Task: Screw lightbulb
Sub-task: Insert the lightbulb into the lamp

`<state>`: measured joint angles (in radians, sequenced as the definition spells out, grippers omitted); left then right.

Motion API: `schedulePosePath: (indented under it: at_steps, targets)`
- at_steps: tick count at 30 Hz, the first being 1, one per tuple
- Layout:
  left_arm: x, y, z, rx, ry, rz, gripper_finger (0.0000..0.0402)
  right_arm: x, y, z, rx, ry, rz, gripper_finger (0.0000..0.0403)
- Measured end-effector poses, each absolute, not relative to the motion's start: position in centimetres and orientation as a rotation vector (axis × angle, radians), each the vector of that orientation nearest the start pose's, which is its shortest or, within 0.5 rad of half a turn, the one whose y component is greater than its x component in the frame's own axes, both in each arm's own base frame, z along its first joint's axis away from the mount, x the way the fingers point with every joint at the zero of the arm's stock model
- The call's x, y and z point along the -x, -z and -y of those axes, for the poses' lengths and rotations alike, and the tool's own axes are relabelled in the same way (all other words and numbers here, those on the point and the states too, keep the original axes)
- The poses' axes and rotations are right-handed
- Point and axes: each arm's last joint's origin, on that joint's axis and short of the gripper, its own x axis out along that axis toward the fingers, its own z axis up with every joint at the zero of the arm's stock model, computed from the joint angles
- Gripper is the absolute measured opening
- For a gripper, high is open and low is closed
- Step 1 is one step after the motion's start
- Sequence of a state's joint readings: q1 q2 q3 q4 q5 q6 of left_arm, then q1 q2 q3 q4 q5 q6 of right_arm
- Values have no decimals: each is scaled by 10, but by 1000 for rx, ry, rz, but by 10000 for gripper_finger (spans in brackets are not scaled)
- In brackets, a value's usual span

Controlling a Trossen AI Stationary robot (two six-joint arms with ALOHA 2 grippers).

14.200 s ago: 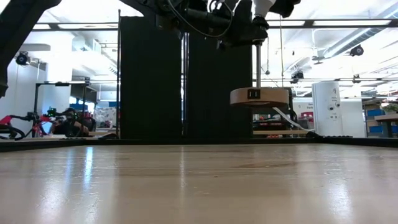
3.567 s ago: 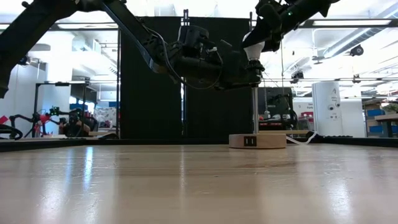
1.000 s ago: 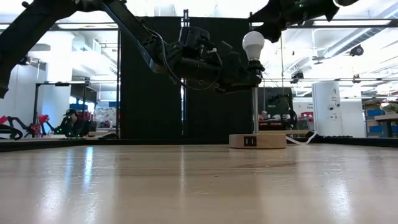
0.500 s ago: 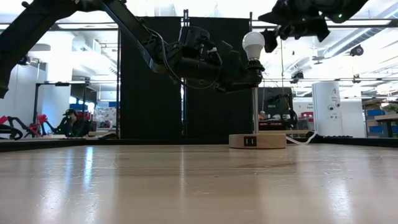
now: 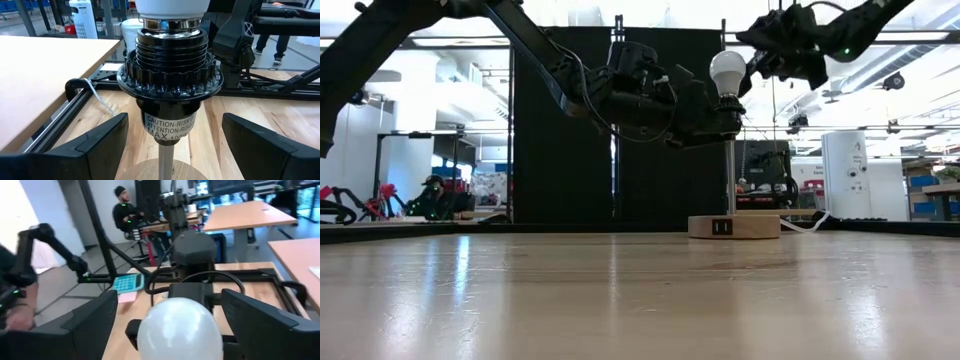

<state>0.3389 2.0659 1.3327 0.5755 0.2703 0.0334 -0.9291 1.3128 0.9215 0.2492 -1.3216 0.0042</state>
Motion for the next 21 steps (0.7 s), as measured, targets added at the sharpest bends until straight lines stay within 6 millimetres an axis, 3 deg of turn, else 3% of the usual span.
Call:
schedulePosePath:
  at_steps: [5,21]
  targets:
    - [-438,-201,-146,19,-66,-151,313,-193,-298,211,-182,-416,-84,348]
    - [-439,-204,-147,25,-69,-131,313,-199,-293,202,-121,-493,-79,347]
